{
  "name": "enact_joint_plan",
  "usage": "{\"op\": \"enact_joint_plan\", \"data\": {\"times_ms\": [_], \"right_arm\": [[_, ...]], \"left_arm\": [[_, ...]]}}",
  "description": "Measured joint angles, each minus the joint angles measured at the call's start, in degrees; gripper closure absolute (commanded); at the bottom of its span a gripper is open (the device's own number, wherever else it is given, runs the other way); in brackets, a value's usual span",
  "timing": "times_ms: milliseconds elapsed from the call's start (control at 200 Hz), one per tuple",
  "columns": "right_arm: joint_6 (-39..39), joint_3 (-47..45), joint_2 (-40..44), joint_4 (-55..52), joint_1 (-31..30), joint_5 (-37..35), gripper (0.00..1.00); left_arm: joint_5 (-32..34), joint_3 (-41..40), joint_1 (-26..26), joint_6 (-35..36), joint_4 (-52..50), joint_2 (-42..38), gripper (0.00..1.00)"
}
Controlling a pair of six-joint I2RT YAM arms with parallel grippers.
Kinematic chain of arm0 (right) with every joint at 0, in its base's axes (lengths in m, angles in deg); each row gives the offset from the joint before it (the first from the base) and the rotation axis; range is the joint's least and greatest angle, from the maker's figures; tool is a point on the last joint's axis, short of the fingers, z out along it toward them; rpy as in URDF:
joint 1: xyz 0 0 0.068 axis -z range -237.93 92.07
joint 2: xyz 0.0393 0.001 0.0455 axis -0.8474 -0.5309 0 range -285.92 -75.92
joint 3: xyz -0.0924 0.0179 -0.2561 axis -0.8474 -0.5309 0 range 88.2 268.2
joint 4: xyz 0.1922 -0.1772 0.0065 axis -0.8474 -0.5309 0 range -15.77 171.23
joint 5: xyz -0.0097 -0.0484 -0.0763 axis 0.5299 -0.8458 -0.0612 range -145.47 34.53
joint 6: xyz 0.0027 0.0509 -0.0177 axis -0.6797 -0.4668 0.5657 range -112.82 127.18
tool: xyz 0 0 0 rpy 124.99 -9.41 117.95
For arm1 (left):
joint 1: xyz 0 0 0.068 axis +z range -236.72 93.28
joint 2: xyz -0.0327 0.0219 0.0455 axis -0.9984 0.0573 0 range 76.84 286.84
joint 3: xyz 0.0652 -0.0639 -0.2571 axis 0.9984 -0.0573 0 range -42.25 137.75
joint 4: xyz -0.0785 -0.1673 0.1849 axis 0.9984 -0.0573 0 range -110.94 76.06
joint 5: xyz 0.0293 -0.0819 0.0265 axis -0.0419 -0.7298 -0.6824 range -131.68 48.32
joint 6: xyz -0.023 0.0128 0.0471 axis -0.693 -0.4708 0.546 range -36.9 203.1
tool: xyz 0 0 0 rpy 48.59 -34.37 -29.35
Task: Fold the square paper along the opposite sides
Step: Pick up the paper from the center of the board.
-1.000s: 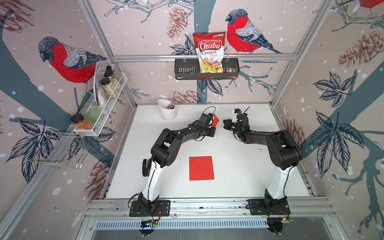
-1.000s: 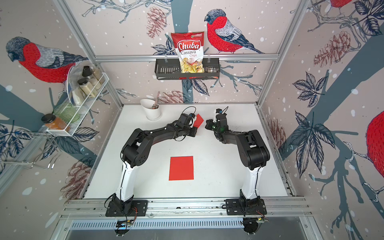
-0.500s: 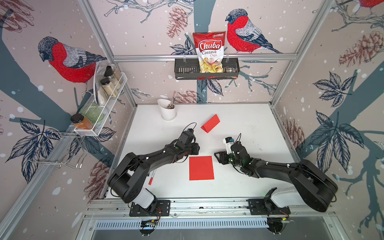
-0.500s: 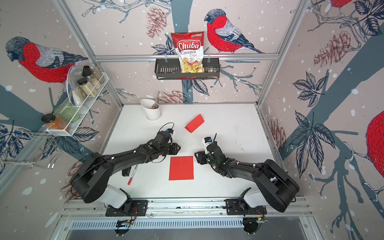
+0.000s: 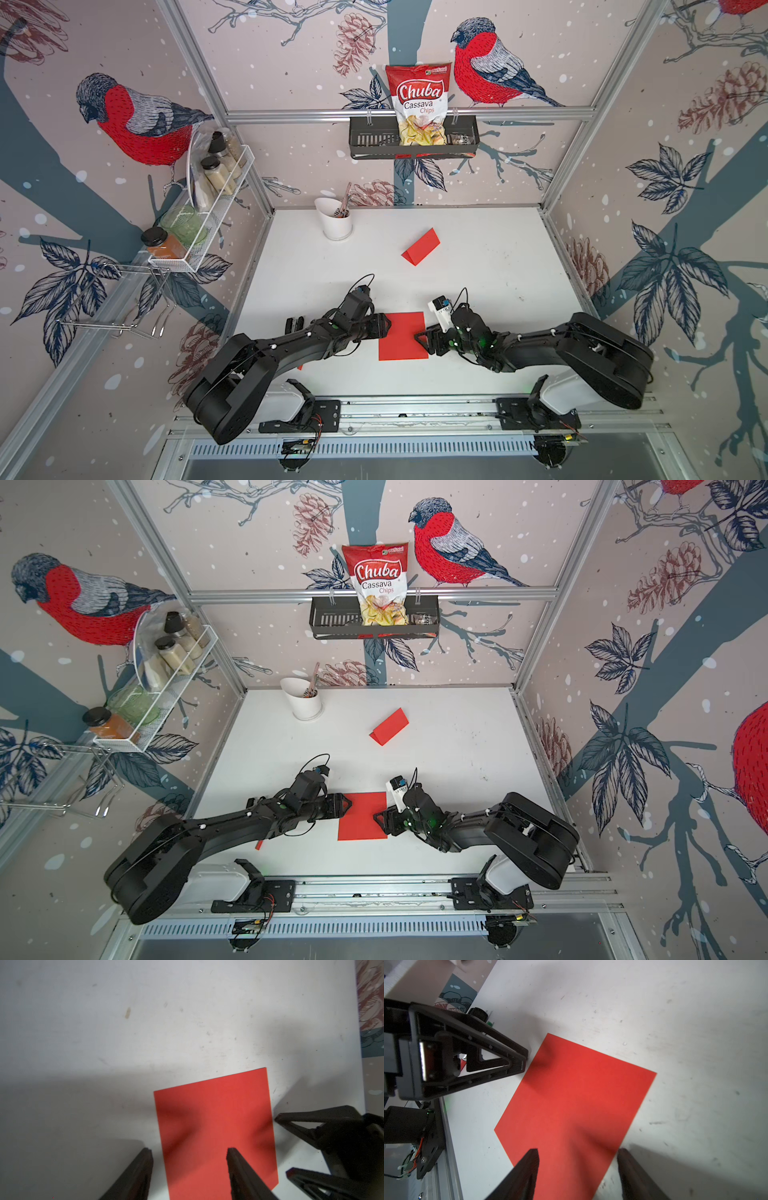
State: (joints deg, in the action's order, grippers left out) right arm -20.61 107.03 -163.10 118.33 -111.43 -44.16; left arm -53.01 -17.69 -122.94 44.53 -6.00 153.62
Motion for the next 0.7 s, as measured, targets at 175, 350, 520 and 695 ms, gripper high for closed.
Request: {"op": "enact_joint_plan", "data": {"times_ms": [175, 350, 520, 695], "right_arm": [[1.4, 2.4, -4.0, 2.4, -1.0, 1.0, 0.36], [2.7, 4.9, -6.7, 2.8, -1.1, 1.8, 0.37], [3.8, 6.3, -7.6, 2.0, -0.6, 2.6, 0.38], [4.1, 7.1, -7.8, 0.9, 0.4, 4.0, 0.39]], "left_arm": [[-1.2, -0.7, 0.0, -0.4, 7.8, 3.4, 0.31], [-2.3, -1.4, 0.0, -0.4, 13.2, 5.9, 0.29], [-2.2, -1.6, 0.0, -0.4, 15.1, 6.6, 0.35], [-0.5, -1.5, 0.0, -0.1, 15.0, 7.6, 0.64]]}}
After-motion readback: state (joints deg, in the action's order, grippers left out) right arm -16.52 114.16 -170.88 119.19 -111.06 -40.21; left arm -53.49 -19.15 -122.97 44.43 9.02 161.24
